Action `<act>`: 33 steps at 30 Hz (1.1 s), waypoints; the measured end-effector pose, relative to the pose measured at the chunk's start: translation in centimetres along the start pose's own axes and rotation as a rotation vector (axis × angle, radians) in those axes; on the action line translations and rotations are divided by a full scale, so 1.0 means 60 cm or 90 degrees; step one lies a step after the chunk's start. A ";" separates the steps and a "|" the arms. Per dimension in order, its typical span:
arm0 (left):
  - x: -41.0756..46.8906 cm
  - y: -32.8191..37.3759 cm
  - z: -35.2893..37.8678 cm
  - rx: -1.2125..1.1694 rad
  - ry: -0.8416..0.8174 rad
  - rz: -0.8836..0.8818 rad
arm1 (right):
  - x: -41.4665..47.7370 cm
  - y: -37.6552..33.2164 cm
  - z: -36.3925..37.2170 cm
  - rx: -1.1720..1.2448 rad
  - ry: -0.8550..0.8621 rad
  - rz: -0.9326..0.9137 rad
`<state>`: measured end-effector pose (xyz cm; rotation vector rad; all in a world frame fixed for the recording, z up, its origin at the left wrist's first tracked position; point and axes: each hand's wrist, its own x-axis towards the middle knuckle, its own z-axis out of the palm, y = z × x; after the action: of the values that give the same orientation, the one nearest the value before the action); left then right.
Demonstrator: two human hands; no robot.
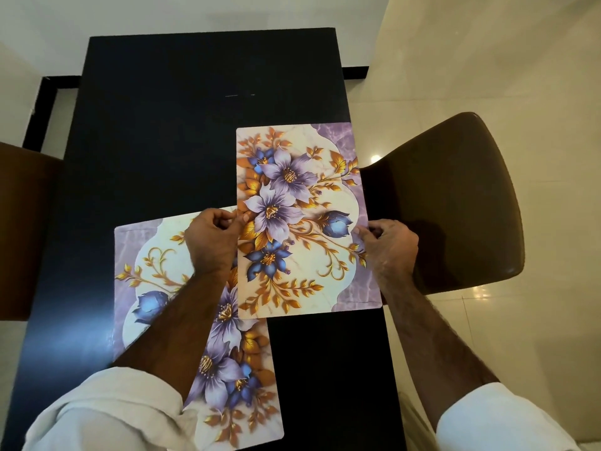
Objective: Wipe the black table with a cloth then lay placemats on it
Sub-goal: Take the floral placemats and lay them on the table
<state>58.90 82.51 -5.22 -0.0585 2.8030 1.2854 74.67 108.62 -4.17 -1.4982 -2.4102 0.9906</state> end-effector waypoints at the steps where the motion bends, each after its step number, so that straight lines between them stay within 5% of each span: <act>1: -0.003 -0.001 -0.009 -0.025 0.011 -0.003 | -0.004 -0.002 -0.004 0.007 -0.001 0.005; 7: -0.067 -0.062 -0.139 -0.040 0.110 -0.038 | -0.141 -0.022 -0.030 -0.053 -0.054 -0.037; 12: -0.179 -0.153 -0.257 0.221 0.078 -0.356 | -0.387 -0.023 0.022 -0.174 -0.269 -0.115; 15: -0.222 -0.183 -0.307 0.277 0.020 -0.411 | -0.482 -0.031 0.061 -0.269 -0.302 -0.121; 26: -0.215 -0.223 -0.342 0.183 -0.092 -0.399 | -0.547 -0.065 0.117 -0.387 -0.208 -0.111; 33: -0.192 -0.275 -0.374 -0.073 -0.133 -0.431 | -0.553 -0.064 0.120 -0.380 -0.227 -0.121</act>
<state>70.57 54.84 -2.31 -0.7536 2.2192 1.1751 85.12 76.31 -0.24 -1.2703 -3.2411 0.5558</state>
